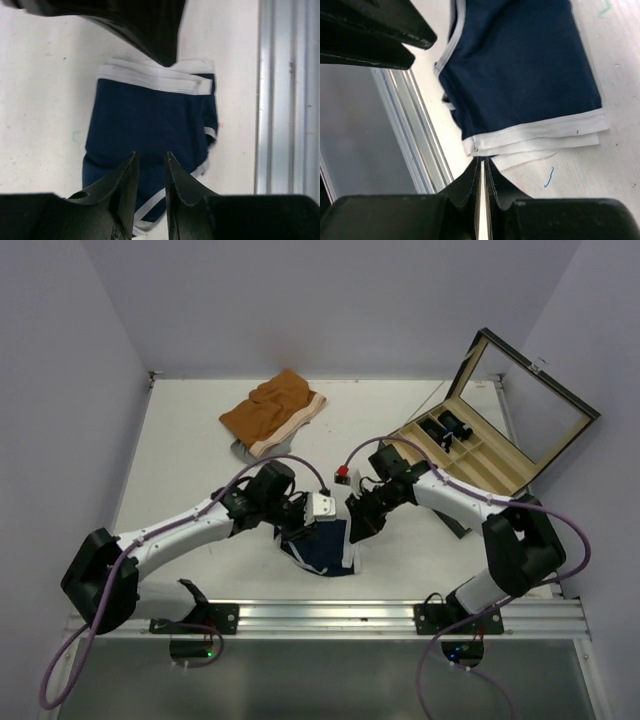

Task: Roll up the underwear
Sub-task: Fold the underwear

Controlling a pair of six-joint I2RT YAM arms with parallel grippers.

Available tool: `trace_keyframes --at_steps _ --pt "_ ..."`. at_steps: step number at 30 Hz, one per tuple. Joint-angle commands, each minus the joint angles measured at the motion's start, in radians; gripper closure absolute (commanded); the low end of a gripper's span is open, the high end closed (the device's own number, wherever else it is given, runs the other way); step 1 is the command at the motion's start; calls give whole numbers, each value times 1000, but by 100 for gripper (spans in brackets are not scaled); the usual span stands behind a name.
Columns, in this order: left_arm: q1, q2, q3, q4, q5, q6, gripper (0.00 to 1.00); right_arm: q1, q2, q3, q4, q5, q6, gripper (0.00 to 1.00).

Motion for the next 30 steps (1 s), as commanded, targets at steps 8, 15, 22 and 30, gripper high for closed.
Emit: trace_keyframes --at_steps 8,15,22,30 --pt "244 410 170 37 -70 -196 78 8 260 96 190 151 181 93" --pt "354 479 193 8 -151 -216 83 7 460 316 208 203 230 95" --pt "434 409 172 -9 -131 -152 76 0 486 414 187 203 249 92" --pt "407 168 202 49 -86 -110 66 -110 143 187 269 104 428 87"
